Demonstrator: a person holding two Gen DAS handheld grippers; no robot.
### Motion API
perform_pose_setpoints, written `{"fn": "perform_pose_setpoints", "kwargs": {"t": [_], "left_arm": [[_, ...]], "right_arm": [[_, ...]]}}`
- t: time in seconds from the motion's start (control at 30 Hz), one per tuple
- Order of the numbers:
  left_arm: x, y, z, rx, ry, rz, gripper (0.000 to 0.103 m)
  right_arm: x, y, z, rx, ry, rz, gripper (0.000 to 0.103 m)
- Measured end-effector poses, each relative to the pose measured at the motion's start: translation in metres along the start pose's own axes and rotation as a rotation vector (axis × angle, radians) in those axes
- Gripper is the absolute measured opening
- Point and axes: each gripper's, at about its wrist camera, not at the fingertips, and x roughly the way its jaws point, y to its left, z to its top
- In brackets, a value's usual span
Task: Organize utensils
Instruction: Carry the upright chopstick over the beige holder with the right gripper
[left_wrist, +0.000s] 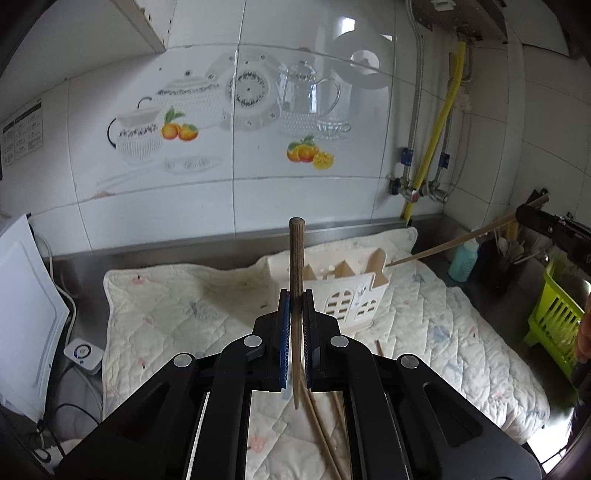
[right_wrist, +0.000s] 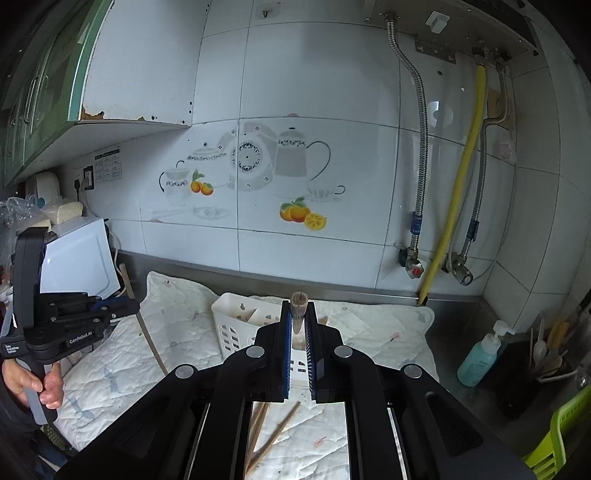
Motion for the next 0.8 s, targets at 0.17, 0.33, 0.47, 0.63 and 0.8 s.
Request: {"fn": "perform_pose_setpoints", "kwargs": {"t": [0.17,0.33,0.47,0.63,0.8], "left_arm": [[0.0,-0.013,0.044,0.031,-0.092,0.014,0.005],[0.012,-0.02,0.081,0.043,-0.183,0.05,0.005],[0.032,-0.015,0.106,0.015,-0.202,0.04,0.005],[0.063,-0.013,0.115,-0.002,-0.185,0.061,0.005],[0.087,-0.007,0.109,-0.021,-0.139,0.06,0.005]], "right_arm": [[0.02,-0.002,0.012,-0.011,0.034,-0.003,0.007],[0.038,-0.004,0.016,-0.02,0.064,0.001,0.007],[0.053,-0.004,0.016,-0.031,0.092,0.005,0.007],[0.068,-0.006,0.013,-0.039,0.124,0.008,0.007],[0.079,-0.006,0.009,-0.044,0.143,0.007,0.007]]}}
